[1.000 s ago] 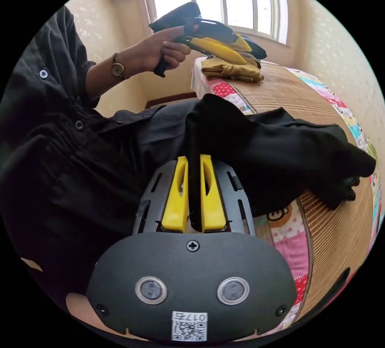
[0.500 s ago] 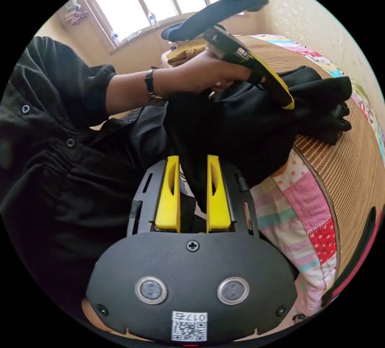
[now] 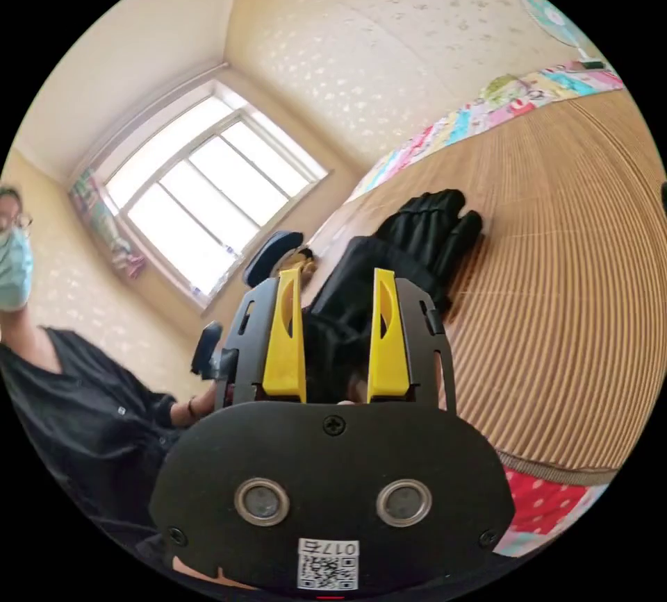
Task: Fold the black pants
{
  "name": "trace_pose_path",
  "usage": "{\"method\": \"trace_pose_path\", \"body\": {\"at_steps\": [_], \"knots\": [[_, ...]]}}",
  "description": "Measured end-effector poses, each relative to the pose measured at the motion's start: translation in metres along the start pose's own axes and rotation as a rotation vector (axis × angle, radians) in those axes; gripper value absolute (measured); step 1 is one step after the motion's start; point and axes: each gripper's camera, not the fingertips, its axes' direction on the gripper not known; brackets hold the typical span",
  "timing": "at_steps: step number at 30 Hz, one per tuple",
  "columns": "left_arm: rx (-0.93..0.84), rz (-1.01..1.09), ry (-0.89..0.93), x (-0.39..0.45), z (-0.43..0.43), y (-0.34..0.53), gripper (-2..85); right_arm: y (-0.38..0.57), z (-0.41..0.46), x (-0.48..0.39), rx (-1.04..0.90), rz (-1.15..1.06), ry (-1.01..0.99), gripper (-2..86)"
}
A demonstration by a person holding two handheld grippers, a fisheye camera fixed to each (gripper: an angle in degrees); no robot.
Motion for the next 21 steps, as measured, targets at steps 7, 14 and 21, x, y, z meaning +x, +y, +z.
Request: {"method": "trace_pose_path", "body": {"at_steps": [7, 14, 21], "knots": [[0.064, -0.082, 0.080, -0.045, -0.023, 0.015, 1.2, -0.076, 0.055, 0.098, -0.152, 0.351, 0.213, 13.1], [0.289, -0.207, 0.036, -0.096, -0.099, 0.031, 0.5, -0.090, 0.035, 0.081, -0.070, 0.245, 0.124, 4.5], [0.647, -0.053, 0.303, -0.075, -0.173, 0.010, 9.3, -0.061, -0.037, -0.019, 0.040, -0.114, -0.171, 2.8]]}}
